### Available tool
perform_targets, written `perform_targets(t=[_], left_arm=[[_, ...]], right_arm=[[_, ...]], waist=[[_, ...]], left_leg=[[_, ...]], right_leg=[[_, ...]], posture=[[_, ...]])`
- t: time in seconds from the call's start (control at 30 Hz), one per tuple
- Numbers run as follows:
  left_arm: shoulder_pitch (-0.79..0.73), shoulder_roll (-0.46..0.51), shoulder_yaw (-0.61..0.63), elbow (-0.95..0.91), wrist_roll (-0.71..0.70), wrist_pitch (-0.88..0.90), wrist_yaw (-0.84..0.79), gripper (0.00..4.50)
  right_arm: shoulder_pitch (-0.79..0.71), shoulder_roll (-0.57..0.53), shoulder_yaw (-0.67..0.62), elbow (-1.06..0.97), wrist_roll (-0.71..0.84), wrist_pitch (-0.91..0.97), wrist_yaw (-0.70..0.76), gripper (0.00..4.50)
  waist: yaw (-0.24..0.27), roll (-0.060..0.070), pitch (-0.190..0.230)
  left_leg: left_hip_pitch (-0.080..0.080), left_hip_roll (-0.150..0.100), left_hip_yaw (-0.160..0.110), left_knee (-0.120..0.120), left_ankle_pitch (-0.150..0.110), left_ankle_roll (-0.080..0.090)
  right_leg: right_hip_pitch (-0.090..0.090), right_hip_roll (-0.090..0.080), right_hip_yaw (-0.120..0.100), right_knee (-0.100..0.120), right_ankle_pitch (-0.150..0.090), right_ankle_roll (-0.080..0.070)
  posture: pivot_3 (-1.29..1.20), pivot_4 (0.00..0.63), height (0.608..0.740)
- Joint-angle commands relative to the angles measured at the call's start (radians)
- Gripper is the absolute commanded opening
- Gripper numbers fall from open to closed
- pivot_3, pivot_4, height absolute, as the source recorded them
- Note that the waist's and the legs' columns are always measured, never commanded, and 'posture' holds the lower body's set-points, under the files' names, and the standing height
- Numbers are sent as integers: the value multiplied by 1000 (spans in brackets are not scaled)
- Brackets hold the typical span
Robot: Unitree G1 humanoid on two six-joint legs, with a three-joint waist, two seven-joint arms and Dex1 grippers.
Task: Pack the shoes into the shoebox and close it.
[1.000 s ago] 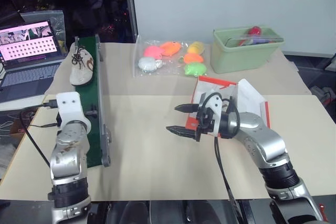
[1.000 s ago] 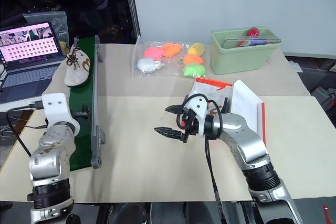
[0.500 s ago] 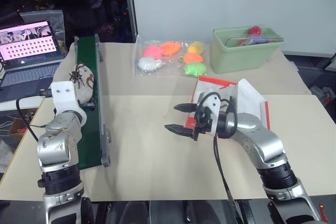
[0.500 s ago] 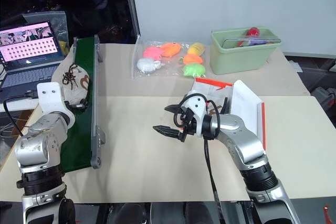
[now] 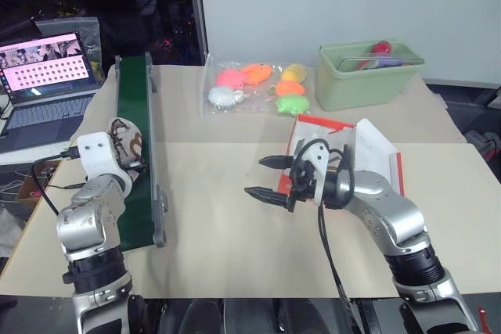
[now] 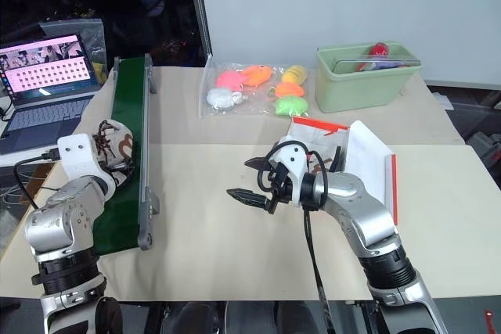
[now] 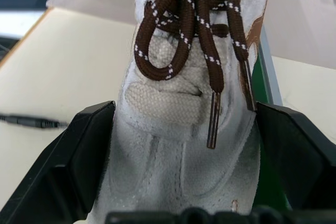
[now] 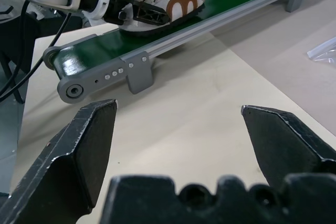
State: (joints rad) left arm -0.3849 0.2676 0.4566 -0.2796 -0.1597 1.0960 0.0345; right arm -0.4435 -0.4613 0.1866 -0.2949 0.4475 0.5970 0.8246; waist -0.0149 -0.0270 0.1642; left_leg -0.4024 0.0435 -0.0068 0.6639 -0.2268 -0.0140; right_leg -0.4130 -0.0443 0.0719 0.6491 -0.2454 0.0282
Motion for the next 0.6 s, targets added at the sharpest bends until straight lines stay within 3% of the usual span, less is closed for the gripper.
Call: perform_targets(t=[0.03, 0.4, 0.6], left_arm=[[20, -32, -3, 3, -21, 50, 0, 3776], [8, -33, 3, 4, -17, 63, -2, 692], [1, -37, 4, 11, -12, 69, 4, 692]], right_arm=[[-17, 1, -29, -39, 23, 6, -4, 4500], [-27, 10, -45, -36, 38, 19, -13, 4500], [-28, 11, -53, -34, 39, 26, -20, 4500]], waist=[[1, 0, 0], [4, 1, 0], [4, 1, 0]], left_leg=[[2, 0, 0, 0, 0, 0], [11, -1, 0, 0, 0, 0], [11, -1, 0, 0, 0, 0]], right_leg=[[2, 0, 0, 0, 0, 0], [11, 0, -1, -1, -1, 1], [12, 0, 0, -1, -1, 1]], posture=[[0, 150, 729], [0, 150, 729], [0, 150, 729]])
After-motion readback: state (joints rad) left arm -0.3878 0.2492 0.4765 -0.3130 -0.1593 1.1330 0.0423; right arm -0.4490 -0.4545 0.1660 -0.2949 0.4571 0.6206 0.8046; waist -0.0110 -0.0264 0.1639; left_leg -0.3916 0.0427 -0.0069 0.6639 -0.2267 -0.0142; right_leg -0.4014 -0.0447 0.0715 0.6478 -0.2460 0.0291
